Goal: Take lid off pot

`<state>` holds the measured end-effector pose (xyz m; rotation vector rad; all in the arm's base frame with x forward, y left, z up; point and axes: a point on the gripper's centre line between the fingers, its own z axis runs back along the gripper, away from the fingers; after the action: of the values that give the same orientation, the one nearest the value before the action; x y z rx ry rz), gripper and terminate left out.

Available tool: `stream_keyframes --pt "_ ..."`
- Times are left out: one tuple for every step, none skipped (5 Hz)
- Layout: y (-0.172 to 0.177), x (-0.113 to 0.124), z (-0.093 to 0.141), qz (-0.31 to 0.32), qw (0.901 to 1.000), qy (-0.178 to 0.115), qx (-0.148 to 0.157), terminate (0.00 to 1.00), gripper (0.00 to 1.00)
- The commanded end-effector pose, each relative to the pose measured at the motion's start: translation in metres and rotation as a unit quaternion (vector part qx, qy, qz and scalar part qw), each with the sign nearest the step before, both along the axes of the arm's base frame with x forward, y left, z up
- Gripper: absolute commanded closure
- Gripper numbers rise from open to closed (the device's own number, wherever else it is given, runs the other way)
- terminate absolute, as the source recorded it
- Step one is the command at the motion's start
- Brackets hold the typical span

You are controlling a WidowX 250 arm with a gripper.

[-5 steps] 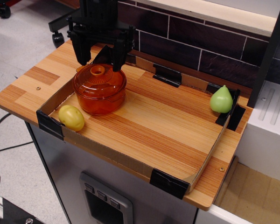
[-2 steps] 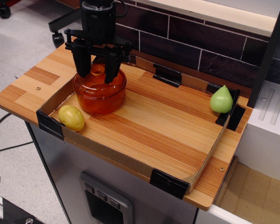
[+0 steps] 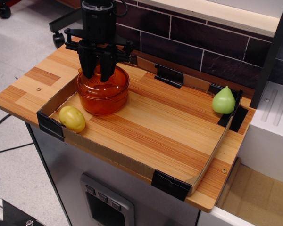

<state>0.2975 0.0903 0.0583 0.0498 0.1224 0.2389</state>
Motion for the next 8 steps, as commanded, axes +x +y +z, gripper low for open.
stream_keyframes --pt "0.014 0.005 0.049 0.02 0.9924 -0.107 0.057 0.0 1.0" --pt "0.015 0.008 0.065 0.039 0.9928 -0.098 0.057 0.0 1.0" --pt "0.001 0.011 0.072 0.05 0.9942 -0.084 0.045 0.0 1.0" --pt "-0.018 0.008 0.073 0.052 0.9964 -0.054 0.039 0.0 1.0" --pt "-0.044 -0.003 0.074 0.035 0.9984 -0.036 0.026 0.0 1.0" --pt "-0.066 -0.015 0.068 0.018 0.9995 -0.022 0.017 0.0 1.0" --pt "-0.089 -0.027 0.052 0.0 1.0 -0.005 0.007 0.0 1.0" --pt "-0.107 -0.034 0.03 -0.015 0.9998 -0.002 0.011 0.0 1.0"
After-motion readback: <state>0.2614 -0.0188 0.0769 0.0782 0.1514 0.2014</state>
